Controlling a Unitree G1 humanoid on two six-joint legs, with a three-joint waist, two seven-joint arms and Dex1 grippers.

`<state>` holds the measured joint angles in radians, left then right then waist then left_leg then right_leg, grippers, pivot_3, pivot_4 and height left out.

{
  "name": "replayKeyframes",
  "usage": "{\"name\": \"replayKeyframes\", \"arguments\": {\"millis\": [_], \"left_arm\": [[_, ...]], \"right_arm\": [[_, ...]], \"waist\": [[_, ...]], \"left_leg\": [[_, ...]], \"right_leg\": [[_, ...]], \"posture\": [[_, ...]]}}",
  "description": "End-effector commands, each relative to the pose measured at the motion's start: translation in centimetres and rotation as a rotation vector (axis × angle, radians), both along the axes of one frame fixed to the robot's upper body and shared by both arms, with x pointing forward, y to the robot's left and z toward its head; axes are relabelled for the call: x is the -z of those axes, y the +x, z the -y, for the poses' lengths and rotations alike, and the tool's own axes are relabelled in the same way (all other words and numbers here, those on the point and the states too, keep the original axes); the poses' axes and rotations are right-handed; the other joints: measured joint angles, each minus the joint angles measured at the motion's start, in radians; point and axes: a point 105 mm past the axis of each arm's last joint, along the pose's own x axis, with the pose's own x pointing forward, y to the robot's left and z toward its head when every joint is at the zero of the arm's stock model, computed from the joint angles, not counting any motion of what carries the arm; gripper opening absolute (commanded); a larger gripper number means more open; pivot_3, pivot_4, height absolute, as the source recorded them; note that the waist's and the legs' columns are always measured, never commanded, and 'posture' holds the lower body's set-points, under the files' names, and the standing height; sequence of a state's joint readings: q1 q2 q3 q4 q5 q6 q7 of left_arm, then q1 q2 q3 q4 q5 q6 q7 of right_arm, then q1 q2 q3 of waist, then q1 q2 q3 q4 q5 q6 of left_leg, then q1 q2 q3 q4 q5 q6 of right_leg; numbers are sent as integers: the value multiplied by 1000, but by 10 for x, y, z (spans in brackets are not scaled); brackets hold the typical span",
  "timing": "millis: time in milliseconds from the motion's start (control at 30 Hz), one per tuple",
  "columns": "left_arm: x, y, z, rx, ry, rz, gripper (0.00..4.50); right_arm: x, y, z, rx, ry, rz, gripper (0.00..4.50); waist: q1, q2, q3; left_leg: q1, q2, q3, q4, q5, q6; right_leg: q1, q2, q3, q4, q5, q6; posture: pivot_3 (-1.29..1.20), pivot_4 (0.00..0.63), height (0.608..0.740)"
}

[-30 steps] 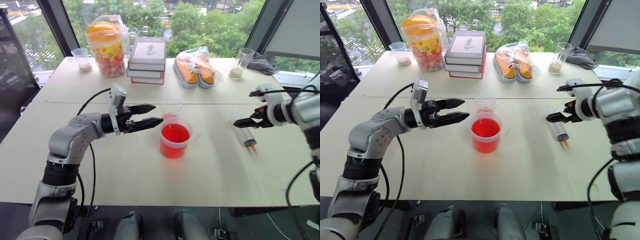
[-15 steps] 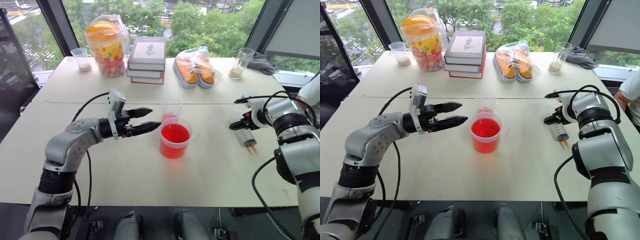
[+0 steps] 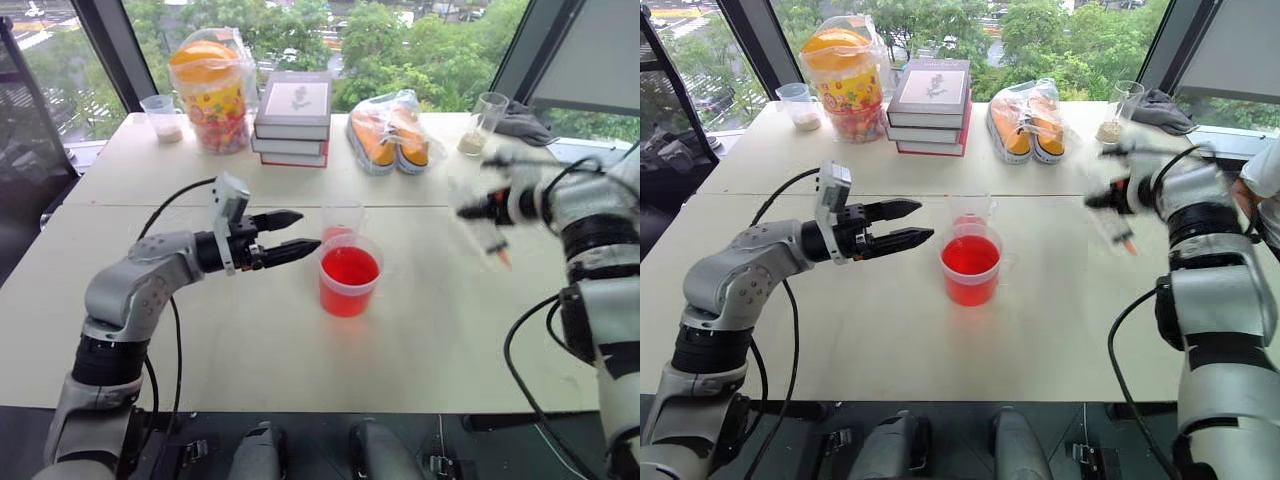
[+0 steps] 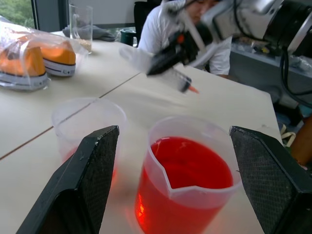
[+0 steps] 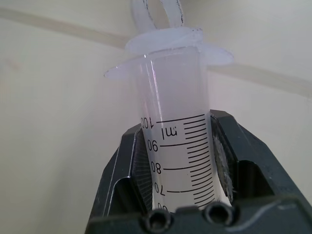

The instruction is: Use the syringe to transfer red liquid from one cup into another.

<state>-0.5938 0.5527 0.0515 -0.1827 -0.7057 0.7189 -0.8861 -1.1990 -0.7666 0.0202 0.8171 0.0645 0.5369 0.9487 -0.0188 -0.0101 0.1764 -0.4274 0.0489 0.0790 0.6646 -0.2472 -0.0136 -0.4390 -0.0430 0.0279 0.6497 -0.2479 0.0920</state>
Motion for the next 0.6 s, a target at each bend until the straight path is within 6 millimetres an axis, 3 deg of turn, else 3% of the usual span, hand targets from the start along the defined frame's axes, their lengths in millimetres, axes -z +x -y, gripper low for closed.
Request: {"name": "replayKeyframes", "arguments": {"millis": [33, 233, 400, 600], "left_arm": [[-18, 0, -7, 6, -26, 42, 3754], [-32, 6, -5, 36, -30, 70, 3754], [-49, 12, -4, 64, -52, 89, 3754], [-61, 10, 5, 128, -43, 115, 3754]], "right_arm": [[-63, -31, -42, -216, 141, 305, 1347], [-79, -92, -98, -475, 399, 502, 1347], [-60, -116, -132, -570, 569, 504, 1347], [-19, -120, -160, -598, 585, 454, 1347]], "waist": [[2, 0, 0], [6, -1, -1], [6, -1, -1], [4, -1, -1]], "left_leg": [[1, 1, -1, -1, 0, 0], [0, 0, -1, 1, 0, 0], [1, -1, -2, 3, 0, 0], [2, 0, -2, 2, 0, 0]], "right_leg": [[1, 1, -1, 0, 0, 0], [2, -1, -2, 0, 0, 0], [4, -1, -2, 0, 0, 0], [4, -1, -2, 0, 0, 0]], "posture": [[0, 150, 740], [0, 150, 740], [0, 150, 740], [0, 150, 740]]}}
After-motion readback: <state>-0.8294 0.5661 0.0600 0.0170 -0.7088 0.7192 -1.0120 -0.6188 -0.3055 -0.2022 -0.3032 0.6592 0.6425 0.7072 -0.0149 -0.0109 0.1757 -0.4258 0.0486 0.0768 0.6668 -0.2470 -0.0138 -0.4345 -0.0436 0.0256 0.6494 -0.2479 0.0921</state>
